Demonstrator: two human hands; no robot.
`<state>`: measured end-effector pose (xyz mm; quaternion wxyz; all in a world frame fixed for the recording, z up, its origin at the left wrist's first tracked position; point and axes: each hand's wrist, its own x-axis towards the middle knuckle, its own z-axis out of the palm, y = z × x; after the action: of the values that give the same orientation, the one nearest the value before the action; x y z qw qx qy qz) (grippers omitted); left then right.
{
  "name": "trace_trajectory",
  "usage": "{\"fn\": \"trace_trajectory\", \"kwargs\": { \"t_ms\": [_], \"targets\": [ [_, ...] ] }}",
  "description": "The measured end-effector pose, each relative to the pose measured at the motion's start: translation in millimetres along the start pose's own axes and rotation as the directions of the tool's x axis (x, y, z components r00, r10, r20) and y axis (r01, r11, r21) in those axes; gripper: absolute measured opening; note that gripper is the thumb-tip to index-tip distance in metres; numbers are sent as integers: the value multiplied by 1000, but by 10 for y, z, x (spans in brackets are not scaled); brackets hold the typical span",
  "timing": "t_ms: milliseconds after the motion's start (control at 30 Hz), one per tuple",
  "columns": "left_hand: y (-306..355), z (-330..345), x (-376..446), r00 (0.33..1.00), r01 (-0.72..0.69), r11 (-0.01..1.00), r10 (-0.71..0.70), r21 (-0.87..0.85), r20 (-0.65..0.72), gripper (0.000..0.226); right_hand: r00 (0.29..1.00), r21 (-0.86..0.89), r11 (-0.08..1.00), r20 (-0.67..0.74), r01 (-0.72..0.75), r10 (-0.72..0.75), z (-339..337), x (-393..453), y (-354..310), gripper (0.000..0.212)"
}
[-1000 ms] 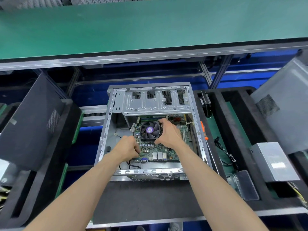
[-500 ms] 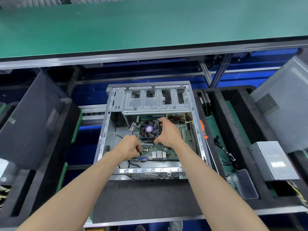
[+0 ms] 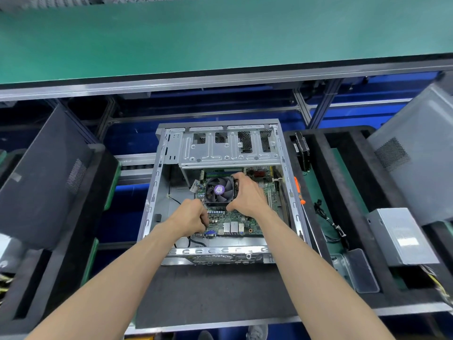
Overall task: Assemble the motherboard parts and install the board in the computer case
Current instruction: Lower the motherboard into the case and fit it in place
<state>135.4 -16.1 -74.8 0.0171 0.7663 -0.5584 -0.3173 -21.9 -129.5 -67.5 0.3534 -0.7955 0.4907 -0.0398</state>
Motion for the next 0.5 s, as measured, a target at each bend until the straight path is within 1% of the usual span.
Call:
{"fn": "trace_trajectory", "kwargs": {
  "t_ms": [500],
  "targets": [
    [29,-4,-7,1000,-21,999,22,33,-17,13,1000,-10,1000,-2,10,-11,12,8,15,103]
  ]
}}
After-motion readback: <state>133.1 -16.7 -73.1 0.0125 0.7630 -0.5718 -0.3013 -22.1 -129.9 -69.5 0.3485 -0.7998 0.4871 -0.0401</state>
